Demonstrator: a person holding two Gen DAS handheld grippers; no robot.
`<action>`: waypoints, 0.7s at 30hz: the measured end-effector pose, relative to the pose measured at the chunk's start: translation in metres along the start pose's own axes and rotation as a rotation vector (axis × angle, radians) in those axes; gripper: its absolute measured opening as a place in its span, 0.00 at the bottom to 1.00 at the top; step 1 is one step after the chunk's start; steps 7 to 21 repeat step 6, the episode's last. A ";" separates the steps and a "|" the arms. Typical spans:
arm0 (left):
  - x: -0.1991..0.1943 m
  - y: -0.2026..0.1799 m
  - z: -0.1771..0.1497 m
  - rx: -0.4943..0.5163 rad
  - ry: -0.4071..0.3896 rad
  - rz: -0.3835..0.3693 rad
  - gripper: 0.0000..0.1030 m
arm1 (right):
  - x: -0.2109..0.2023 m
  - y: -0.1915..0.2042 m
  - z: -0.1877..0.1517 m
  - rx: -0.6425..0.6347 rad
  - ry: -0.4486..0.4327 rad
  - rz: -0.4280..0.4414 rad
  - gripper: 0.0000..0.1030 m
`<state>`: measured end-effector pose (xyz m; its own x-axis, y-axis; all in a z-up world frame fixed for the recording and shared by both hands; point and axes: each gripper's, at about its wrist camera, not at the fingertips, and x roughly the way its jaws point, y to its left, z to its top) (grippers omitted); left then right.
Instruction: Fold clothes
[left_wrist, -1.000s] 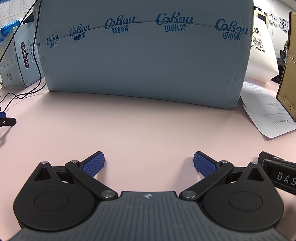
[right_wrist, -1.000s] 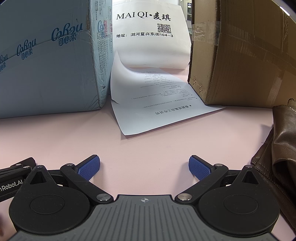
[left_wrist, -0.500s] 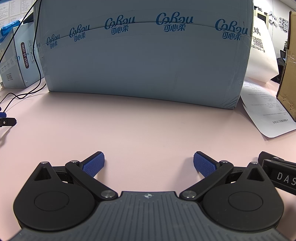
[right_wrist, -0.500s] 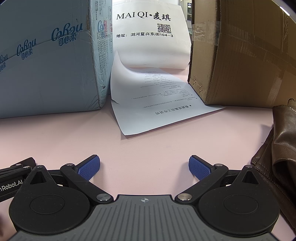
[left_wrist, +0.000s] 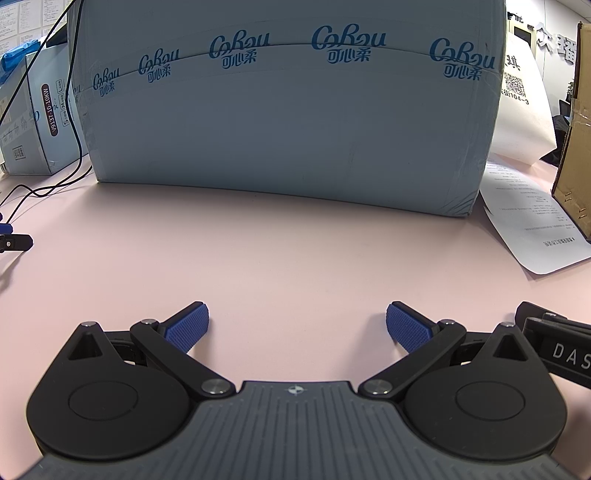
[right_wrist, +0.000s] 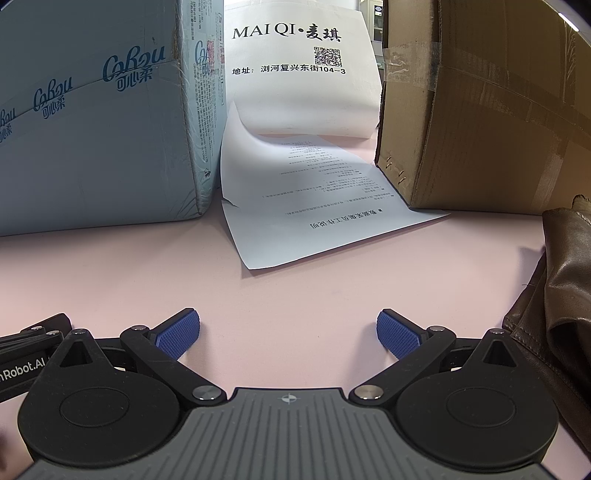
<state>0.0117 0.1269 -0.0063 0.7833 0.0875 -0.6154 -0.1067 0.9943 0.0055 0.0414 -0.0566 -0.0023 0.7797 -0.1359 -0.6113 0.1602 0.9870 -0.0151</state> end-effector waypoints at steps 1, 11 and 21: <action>0.000 0.000 0.000 0.000 0.000 0.000 1.00 | 0.000 0.000 0.000 0.000 0.000 0.000 1.00; 0.000 0.000 0.000 -0.007 -0.002 -0.005 1.00 | 0.000 -0.002 0.000 0.000 0.000 0.000 1.00; 0.000 0.000 0.000 -0.007 -0.002 -0.005 1.00 | 0.000 -0.002 0.000 0.000 0.000 0.000 1.00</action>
